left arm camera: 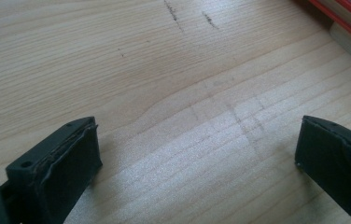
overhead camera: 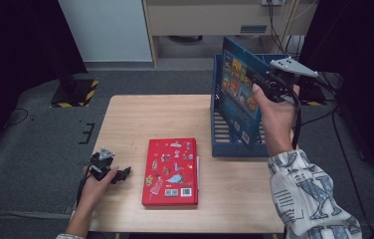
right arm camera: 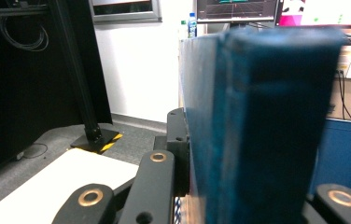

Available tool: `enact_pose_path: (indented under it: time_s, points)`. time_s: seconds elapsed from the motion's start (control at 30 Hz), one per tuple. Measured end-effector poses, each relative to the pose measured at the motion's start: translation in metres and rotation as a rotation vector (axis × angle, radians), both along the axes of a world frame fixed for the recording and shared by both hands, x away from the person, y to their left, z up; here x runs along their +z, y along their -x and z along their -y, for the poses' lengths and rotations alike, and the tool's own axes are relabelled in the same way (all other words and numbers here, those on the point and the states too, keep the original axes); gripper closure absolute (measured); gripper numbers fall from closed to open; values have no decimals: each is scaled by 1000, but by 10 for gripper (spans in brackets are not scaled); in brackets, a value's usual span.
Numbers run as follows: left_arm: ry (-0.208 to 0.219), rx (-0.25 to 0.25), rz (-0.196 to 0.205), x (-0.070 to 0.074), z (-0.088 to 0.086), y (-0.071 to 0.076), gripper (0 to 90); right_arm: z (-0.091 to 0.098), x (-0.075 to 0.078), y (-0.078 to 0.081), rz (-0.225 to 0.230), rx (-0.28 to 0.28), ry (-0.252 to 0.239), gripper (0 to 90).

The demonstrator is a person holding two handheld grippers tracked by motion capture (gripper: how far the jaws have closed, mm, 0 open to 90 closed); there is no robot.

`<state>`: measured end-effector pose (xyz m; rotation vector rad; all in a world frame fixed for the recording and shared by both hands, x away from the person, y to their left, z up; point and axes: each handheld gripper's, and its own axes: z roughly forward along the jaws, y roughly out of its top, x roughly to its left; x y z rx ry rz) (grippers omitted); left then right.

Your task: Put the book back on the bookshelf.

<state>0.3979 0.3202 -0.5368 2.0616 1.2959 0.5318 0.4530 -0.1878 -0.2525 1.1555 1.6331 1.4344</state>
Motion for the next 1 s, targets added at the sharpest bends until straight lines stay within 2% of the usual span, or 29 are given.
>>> enact_pose_path:
  time_s: [0.43, 0.77, 1.0]
  points:
    - [-3, -5, -1, 0, 0, 0, 0, -9, 0, -14, -7, -10, 16, 821]
    - [-4, -7, -2, 0, 1, -1, 0, -9, -1, -20, -8, -29, 3, 821]
    - [-4, -10, -2, 0, 1, -1, 0, -15, -5, -28, -5, -39, 20, 821]
